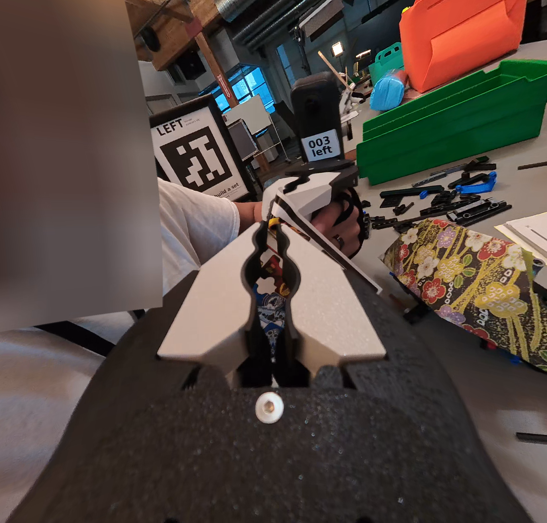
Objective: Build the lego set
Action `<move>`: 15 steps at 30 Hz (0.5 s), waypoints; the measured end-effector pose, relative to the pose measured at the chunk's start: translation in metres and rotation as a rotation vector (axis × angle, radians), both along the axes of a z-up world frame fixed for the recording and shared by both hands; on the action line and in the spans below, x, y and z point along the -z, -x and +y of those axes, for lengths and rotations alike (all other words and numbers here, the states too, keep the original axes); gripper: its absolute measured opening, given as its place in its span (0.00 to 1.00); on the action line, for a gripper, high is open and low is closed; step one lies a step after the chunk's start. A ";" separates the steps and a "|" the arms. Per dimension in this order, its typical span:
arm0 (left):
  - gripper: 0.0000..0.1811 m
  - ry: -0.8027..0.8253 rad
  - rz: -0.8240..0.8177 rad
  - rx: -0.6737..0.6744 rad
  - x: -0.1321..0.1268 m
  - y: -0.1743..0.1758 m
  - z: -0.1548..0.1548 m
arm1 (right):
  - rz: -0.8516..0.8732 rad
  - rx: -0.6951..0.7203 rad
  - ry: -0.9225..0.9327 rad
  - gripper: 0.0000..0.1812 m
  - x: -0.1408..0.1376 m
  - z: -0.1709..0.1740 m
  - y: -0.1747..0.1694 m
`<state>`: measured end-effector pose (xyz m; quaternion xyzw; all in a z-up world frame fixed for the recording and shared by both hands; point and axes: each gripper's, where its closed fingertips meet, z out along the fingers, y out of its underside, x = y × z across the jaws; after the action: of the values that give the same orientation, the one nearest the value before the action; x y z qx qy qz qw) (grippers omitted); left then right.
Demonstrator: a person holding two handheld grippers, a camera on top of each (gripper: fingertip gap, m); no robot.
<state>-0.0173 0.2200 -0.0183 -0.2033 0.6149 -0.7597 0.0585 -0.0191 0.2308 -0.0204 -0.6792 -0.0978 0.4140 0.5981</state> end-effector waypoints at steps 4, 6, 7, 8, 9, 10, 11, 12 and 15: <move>0.00 -0.027 -0.025 -0.013 0.000 0.001 0.000 | 0.018 -0.015 0.004 0.02 0.000 0.000 0.001; 0.00 -0.034 -0.031 -0.012 0.000 0.002 -0.001 | 0.032 -0.026 0.008 0.02 0.000 -0.001 0.002; 0.00 -0.035 -0.033 -0.009 0.000 0.002 -0.001 | 0.039 -0.031 0.010 0.02 0.000 -0.001 0.002; 0.00 -0.035 -0.035 -0.006 0.000 0.003 -0.001 | 0.046 -0.039 0.016 0.02 0.000 -0.001 0.003; 0.00 -0.034 -0.037 -0.005 0.000 0.003 -0.001 | 0.051 -0.043 0.018 0.02 0.000 -0.001 0.003; 0.00 -0.033 -0.037 -0.001 0.000 0.004 -0.002 | 0.053 -0.046 0.019 0.02 0.000 -0.002 0.003; 0.00 -0.032 -0.037 0.007 0.000 0.004 -0.002 | 0.051 -0.051 0.021 0.02 0.000 -0.002 0.004; 0.00 -0.030 -0.037 0.013 0.000 0.005 -0.003 | 0.051 -0.054 0.020 0.02 0.000 -0.002 0.005; 0.00 -0.030 -0.039 0.021 0.000 0.006 -0.003 | 0.059 -0.066 0.021 0.02 0.000 -0.003 0.006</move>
<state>-0.0236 0.2169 -0.0185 -0.1812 0.6272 -0.7546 0.0655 -0.0253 0.2278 -0.0205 -0.6695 -0.0980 0.4542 0.5795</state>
